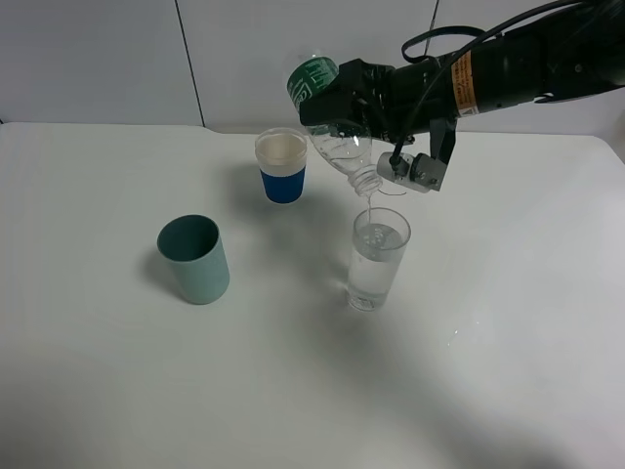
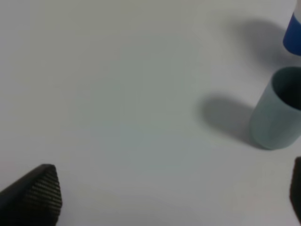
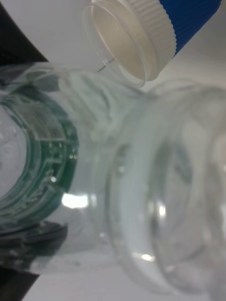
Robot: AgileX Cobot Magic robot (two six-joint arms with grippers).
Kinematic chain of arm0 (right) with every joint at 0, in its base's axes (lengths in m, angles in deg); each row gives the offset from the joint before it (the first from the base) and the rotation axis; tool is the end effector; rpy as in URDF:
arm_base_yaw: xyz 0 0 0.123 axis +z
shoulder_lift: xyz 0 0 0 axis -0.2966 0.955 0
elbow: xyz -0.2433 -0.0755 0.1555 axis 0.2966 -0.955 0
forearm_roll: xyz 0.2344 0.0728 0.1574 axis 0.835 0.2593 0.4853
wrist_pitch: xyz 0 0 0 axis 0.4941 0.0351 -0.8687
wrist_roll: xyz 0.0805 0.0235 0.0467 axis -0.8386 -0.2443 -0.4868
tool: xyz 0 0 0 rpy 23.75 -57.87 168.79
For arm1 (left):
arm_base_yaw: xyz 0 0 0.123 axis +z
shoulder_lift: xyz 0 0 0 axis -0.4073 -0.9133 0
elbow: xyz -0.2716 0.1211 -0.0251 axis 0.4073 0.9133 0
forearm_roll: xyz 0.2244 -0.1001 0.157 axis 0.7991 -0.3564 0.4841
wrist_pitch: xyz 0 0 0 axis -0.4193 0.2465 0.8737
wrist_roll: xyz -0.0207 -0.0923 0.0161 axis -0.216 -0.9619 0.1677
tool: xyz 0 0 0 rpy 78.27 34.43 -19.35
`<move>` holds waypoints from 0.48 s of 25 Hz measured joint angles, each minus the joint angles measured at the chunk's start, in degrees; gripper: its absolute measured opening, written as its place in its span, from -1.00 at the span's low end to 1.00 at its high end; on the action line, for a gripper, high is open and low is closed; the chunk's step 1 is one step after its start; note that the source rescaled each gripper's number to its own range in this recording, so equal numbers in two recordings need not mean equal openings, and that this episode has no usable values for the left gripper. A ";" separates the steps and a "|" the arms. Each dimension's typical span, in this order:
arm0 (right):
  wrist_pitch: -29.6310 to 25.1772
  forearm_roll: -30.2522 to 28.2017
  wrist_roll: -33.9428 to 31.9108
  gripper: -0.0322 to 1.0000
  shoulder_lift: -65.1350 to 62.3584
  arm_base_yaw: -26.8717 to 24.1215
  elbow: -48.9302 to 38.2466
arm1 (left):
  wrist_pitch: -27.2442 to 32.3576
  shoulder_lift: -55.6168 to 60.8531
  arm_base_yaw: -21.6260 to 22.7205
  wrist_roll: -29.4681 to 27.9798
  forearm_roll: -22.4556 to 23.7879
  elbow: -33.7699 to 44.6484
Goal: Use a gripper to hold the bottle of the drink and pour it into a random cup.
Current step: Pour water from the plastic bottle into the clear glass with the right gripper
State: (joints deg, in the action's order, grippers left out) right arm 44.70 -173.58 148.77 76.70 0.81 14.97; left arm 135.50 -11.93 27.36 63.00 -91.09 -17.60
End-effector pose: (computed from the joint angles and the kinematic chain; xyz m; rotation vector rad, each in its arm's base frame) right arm 0.3629 0.1905 0.2287 -1.9979 -0.3694 -0.7205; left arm 0.0197 -0.0050 0.2994 -0.0475 2.0124 -0.0458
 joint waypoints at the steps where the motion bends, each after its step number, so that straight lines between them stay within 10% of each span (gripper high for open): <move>1: 0.01 0.00 -0.07 -0.92 0.00 0.00 0.00 | 0.00 0.00 0.00 0.00 0.00 0.00; 12: 1.46 1.43 -28.56 -0.92 -0.20 0.04 0.00 | 0.00 0.00 0.00 0.00 0.00 0.00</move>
State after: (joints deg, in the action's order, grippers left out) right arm 46.15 -172.15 120.22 76.49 0.85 14.97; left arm 135.50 -11.93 27.36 63.00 -91.09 -17.60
